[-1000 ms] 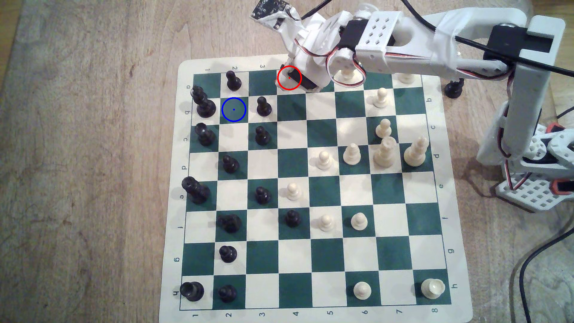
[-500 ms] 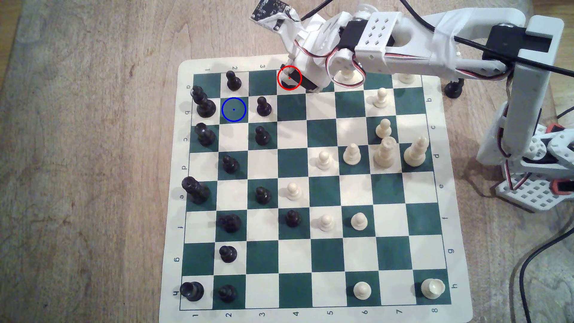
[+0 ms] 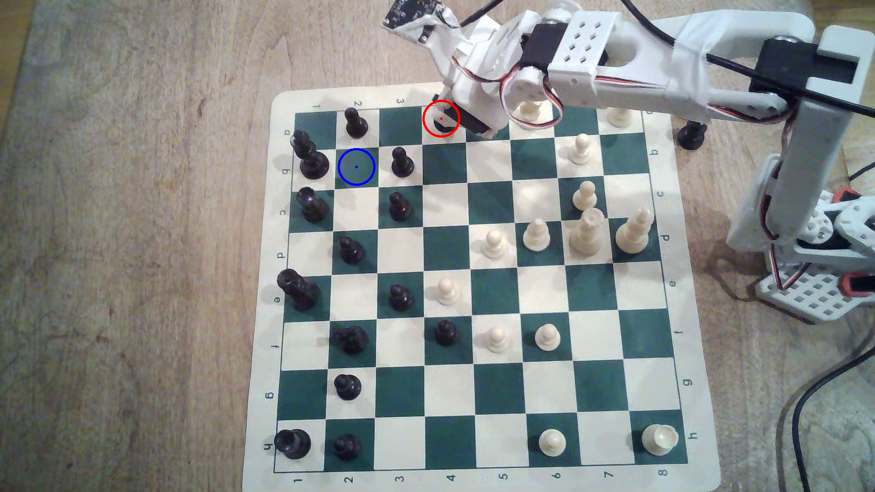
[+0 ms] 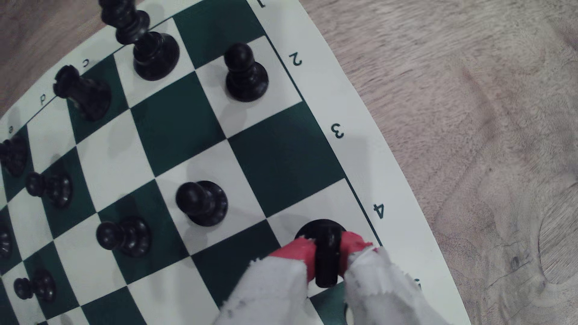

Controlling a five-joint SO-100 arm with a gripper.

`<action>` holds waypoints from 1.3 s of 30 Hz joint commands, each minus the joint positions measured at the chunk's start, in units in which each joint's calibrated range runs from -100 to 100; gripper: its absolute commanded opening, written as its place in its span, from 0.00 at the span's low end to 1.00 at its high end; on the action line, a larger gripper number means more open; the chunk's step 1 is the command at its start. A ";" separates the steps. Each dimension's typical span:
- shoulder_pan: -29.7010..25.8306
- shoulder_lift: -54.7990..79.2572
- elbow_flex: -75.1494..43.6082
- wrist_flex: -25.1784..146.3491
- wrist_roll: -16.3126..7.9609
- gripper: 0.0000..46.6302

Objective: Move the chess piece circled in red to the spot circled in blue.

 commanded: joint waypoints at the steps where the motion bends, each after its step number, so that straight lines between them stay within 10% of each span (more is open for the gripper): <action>1: -1.91 -8.63 -6.24 0.74 0.63 0.01; 39: -8.48 15.39 -33.62 2.22 0.44 0.01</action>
